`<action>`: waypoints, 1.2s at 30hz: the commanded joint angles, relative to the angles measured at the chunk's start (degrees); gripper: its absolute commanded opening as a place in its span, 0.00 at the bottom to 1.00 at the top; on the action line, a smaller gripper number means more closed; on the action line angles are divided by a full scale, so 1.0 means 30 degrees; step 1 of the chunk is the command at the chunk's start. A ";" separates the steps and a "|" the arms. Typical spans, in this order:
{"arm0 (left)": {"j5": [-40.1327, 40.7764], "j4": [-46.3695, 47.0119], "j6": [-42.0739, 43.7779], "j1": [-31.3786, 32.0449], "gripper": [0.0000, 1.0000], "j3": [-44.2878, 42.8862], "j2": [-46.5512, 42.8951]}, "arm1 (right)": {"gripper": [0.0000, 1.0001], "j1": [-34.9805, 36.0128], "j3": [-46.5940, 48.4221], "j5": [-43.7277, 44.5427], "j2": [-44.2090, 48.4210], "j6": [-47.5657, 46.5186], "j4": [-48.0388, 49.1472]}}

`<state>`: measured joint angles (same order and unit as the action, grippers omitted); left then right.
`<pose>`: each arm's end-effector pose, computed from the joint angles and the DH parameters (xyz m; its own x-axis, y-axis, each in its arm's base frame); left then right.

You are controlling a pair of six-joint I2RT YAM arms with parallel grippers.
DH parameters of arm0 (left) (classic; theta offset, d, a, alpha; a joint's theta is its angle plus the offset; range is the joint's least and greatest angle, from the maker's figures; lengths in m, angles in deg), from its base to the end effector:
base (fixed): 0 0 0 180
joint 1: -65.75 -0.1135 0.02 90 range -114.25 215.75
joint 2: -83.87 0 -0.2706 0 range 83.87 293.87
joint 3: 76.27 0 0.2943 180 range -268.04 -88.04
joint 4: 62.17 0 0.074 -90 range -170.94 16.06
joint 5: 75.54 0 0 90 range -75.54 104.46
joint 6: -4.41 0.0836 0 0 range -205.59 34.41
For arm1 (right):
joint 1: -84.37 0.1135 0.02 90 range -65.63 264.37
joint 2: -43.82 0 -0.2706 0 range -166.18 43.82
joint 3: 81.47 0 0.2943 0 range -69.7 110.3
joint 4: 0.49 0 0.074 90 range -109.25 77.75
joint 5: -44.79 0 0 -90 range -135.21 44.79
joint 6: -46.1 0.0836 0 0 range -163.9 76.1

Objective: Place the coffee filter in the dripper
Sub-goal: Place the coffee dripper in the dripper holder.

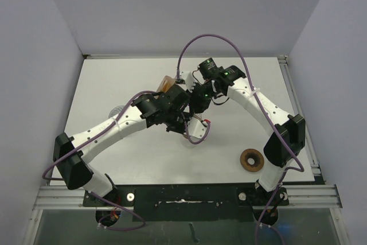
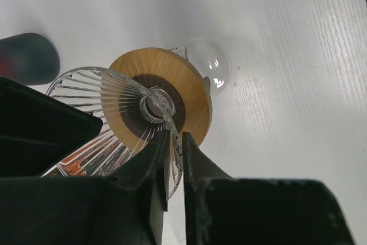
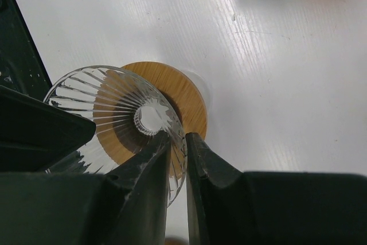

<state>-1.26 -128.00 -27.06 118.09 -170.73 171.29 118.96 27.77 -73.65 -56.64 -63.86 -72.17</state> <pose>0.2142 -0.3146 0.2878 0.4503 0.7603 -0.4682 0.8883 -0.3285 0.3210 0.3291 0.2753 0.2932 -0.4575 -0.6801 -0.5729 -0.8872 0.3921 0.2430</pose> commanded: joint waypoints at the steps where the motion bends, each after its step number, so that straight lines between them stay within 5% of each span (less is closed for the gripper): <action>1: -0.0104 -0.0231 -0.0726 -0.0506 0.04 0.0507 -0.0297 | 0.15 0.0103 -0.0612 0.0848 0.0613 -0.0200 -0.0266; 36: -0.0616 -0.0064 -0.1036 -0.1039 0.03 0.0852 0.0099 | 0.14 0.0087 -0.1845 0.2156 0.0655 -0.0287 0.0207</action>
<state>-4.17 -126.25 -28.11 116.56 -169.29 170.65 118.96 24.56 -72.78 -54.94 -62.77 -68.22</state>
